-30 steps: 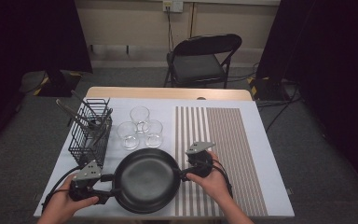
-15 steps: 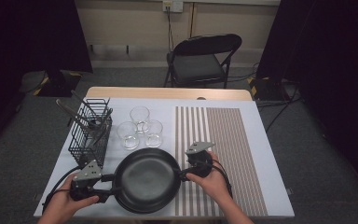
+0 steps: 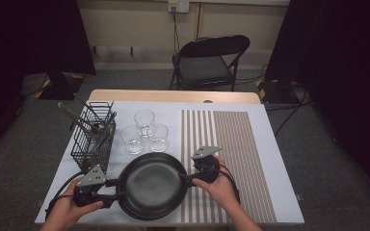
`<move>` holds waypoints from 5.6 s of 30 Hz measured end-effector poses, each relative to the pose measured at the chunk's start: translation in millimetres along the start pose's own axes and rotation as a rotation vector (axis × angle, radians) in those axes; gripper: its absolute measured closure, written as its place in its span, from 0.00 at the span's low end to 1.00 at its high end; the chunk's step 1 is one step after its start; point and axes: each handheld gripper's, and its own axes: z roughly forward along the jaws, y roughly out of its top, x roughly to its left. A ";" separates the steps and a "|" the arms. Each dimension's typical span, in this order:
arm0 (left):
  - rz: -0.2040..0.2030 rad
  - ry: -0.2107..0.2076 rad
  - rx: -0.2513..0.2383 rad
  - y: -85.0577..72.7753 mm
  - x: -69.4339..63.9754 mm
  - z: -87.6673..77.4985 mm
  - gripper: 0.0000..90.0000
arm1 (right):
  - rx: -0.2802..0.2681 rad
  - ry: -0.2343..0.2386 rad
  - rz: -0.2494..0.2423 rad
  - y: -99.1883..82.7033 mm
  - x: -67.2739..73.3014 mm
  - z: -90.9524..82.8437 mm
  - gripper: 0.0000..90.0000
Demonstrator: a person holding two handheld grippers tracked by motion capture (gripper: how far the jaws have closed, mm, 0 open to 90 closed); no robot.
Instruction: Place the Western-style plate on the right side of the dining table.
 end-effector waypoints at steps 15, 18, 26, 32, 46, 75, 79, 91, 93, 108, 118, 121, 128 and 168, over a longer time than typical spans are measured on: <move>0.018 0.003 -0.008 2.1 -2.2 6.8 0.57 | -0.009 -0.002 0.025 -0.3 -1.4 -1.4 0.19; 0.024 0.006 -0.005 2.6 -2.6 6.9 0.57 | -0.006 0.011 0.036 -0.6 -1.4 -1.4 0.21; 0.029 0.005 -0.005 3.1 -3.4 8.2 0.57 | 0.002 0.013 0.065 -0.5 -1.4 -2.9 0.23; 0.033 0.002 -0.013 4.1 -4.7 10.2 0.58 | -0.003 0.008 0.072 -0.2 -1.8 -4.6 0.26; 0.033 -0.002 -0.017 5.5 -5.7 12.5 0.58 | -0.003 0.005 0.094 -0.4 -2.5 -6.3 0.28; 0.022 -0.003 0.022 11.7 -4.9 13.1 0.59 | 0.016 0.022 0.123 -0.3 -3.5 -7.1 0.28; 0.024 0.005 0.030 12.9 -4.5 13.5 0.60 | 0.021 0.018 0.119 0.4 -3.2 -7.6 0.29; 0.033 0.007 0.034 13.3 -4.2 13.4 0.60 | 0.026 0.028 0.117 0.9 -4.1 -7.6 0.29; 0.029 -0.002 0.030 12.1 -5.2 12.7 0.60 | 0.026 0.025 0.118 0.9 -3.8 -7.8 0.29; 0.031 -0.007 0.036 11.8 -7.8 10.0 0.62 | 0.028 0.034 0.119 0.0 -4.0 -9.1 0.29; 0.027 -0.011 0.036 12.9 -7.0 11.3 0.62 | 0.031 0.035 0.126 0.6 -3.9 -8.7 0.29; 0.028 -0.009 0.037 13.1 -6.9 11.6 0.62 | 0.030 0.037 0.130 0.4 -4.1 -8.6 0.29; 0.021 -0.009 0.038 13.9 -6.6 12.9 0.62 | 0.032 0.039 0.130 0.9 -3.6 -8.8 0.29; 0.031 -0.041 0.004 17.2 -10.0 25.4 0.62 | 0.031 0.076 0.221 1.1 -3.8 -12.8 0.38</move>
